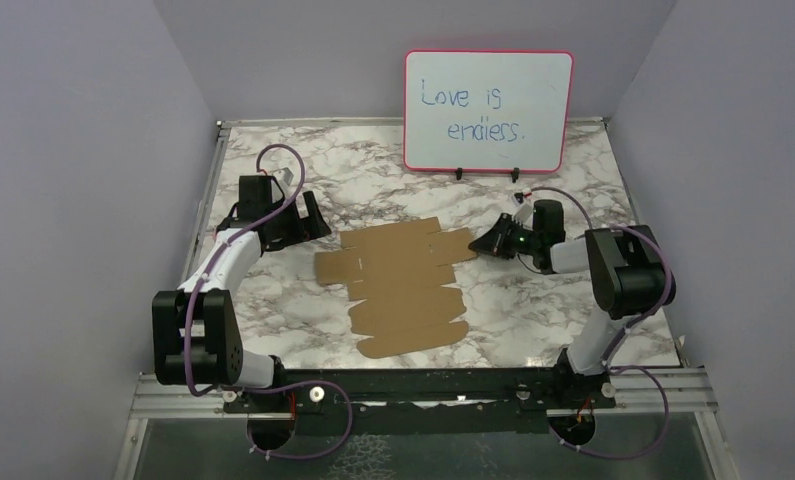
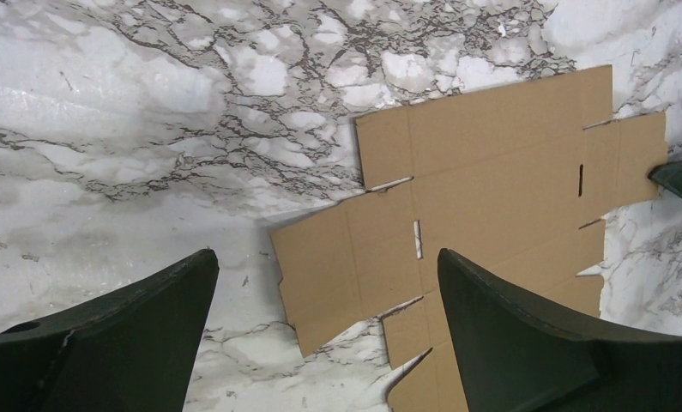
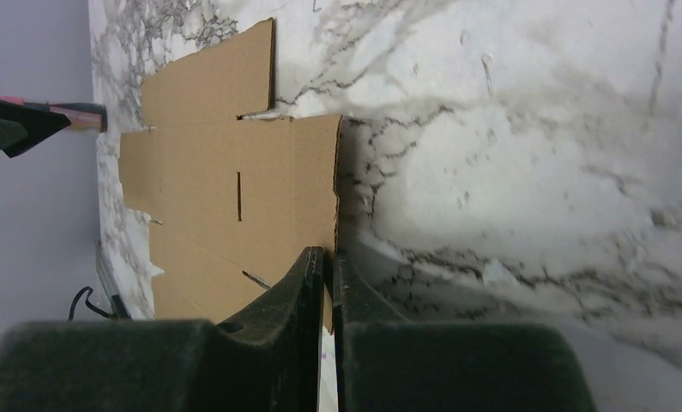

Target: Fold the paper box

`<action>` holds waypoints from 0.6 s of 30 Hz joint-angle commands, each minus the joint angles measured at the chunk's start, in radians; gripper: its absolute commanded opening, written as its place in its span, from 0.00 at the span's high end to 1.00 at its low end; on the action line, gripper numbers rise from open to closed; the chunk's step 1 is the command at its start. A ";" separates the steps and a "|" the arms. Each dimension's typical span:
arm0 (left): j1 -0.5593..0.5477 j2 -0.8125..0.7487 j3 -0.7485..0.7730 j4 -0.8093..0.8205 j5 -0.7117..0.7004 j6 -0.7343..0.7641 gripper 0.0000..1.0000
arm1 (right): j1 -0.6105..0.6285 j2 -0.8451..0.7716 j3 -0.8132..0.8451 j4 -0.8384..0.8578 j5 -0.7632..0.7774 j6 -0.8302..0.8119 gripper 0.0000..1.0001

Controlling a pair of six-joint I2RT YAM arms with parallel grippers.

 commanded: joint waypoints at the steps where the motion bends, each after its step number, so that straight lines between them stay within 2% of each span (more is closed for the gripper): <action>1: 0.004 0.020 0.003 0.028 0.070 -0.001 0.01 | -0.034 -0.103 -0.082 -0.025 0.040 -0.026 0.89; 6: 0.004 0.054 -0.006 0.041 0.139 -0.020 0.01 | -0.051 -0.203 -0.135 -0.105 0.110 -0.066 0.87; 13: -0.003 0.089 -0.028 0.115 0.230 -0.127 0.01 | -0.052 -0.307 -0.102 -0.218 0.161 -0.129 0.56; 18: -0.010 0.103 -0.051 0.211 0.228 -0.231 0.01 | -0.051 -0.372 -0.049 -0.252 0.214 -0.112 0.48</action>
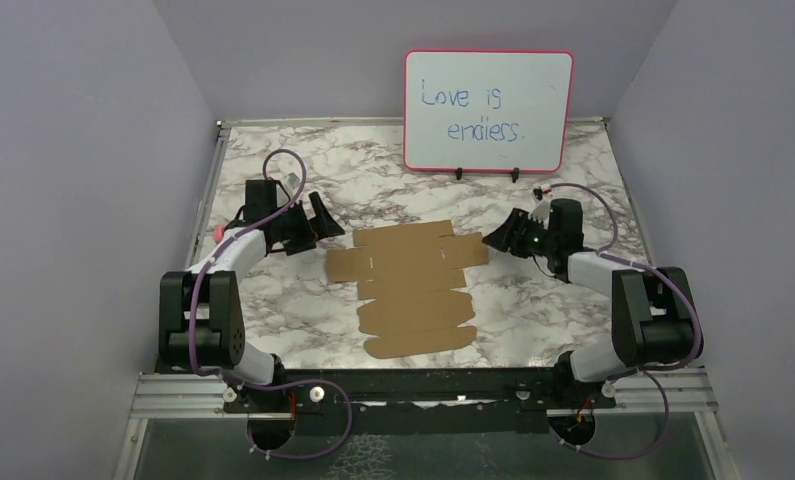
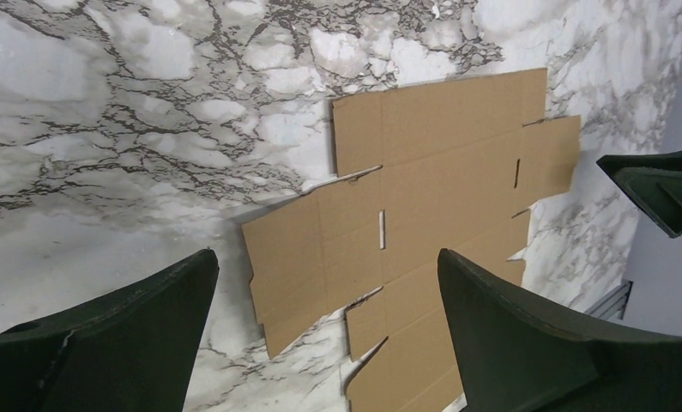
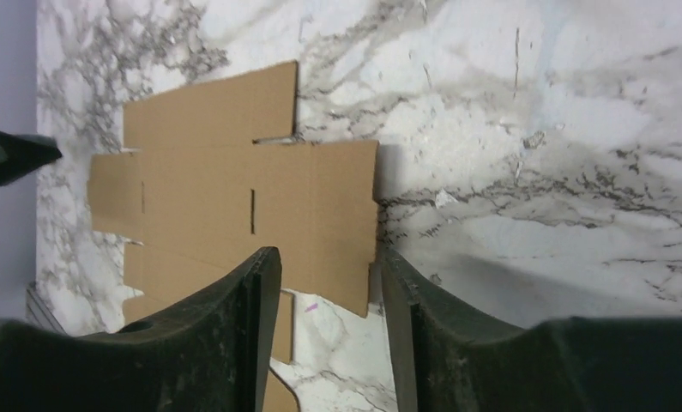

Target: Fold the paper box

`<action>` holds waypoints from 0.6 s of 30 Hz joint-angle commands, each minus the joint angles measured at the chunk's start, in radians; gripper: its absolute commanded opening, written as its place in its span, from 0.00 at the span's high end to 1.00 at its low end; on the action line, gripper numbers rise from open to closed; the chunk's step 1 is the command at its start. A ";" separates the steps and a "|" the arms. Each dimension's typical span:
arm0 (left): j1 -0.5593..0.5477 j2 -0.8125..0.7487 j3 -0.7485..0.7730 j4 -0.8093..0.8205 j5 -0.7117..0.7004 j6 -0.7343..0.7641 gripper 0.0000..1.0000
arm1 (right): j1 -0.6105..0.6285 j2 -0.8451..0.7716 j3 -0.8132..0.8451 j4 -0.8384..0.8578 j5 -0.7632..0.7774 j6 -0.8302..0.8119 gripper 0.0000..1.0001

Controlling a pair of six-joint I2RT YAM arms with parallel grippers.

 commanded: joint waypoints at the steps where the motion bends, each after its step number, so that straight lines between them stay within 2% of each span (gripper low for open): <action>1: -0.038 0.025 -0.025 0.138 0.045 -0.129 0.01 | -0.002 -0.072 0.066 -0.045 0.069 -0.013 0.45; 4: -0.067 0.056 -0.030 0.206 0.026 -0.187 0.01 | 0.007 -0.077 0.117 -0.052 0.029 -0.007 0.43; 7: -0.097 0.095 -0.023 0.268 0.005 -0.229 0.01 | 0.040 -0.042 0.140 0.021 -0.049 0.047 0.41; 12: -0.134 0.162 0.004 0.329 -0.007 -0.275 0.02 | 0.139 0.088 0.198 0.136 -0.091 0.128 0.38; 18: -0.152 0.217 0.032 0.329 -0.031 -0.284 0.04 | 0.272 0.268 0.315 0.213 -0.090 0.181 0.37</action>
